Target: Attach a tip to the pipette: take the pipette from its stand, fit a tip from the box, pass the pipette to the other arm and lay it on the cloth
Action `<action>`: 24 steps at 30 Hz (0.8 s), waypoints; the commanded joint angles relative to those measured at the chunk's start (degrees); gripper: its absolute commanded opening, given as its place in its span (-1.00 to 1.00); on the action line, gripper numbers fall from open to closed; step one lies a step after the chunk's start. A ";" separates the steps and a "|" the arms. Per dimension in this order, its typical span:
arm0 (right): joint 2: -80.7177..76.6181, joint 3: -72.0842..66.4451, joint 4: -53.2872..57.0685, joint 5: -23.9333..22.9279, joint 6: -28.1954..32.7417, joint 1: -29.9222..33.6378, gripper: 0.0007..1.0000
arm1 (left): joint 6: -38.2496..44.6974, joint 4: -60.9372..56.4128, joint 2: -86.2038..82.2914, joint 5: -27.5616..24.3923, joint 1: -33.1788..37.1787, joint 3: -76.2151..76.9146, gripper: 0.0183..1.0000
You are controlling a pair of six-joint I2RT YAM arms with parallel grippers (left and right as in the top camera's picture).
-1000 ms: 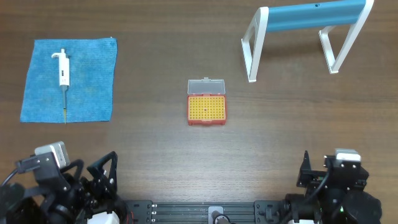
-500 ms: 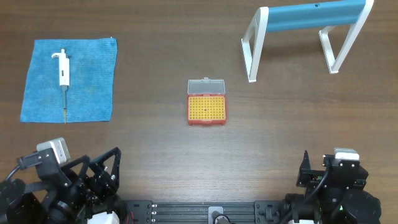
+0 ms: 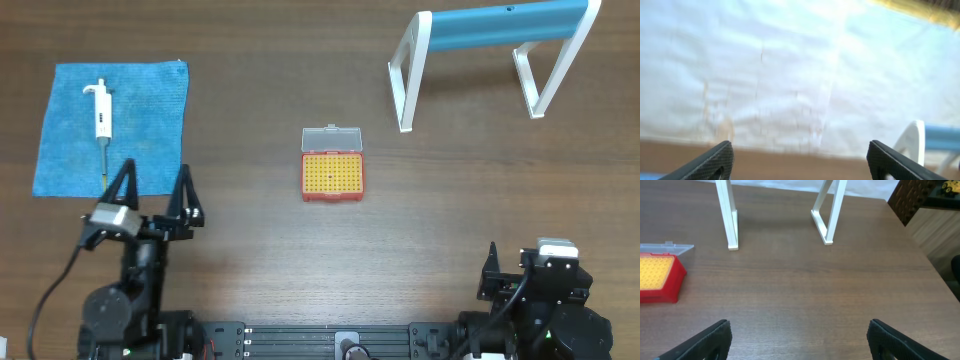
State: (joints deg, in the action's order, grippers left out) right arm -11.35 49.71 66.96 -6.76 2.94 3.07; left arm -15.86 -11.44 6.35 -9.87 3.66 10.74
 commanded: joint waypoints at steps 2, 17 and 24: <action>0.17 0.00 -0.33 -0.50 0.79 0.24 0.75 | 0.55 5.07 -5.27 2.86 -2.19 -7.04 0.71; 0.17 0.00 -0.35 -0.50 0.79 0.24 0.74 | 0.52 15.78 -6.14 6.08 -2.23 -10.43 0.71; 0.17 0.00 -0.33 -0.50 0.79 0.24 0.75 | 0.52 15.78 -6.14 6.08 -2.23 -10.43 0.71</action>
State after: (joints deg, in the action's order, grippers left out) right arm -11.35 49.71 66.87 -6.76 2.94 3.07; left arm -15.86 3.88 0.73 -4.69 1.65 0.43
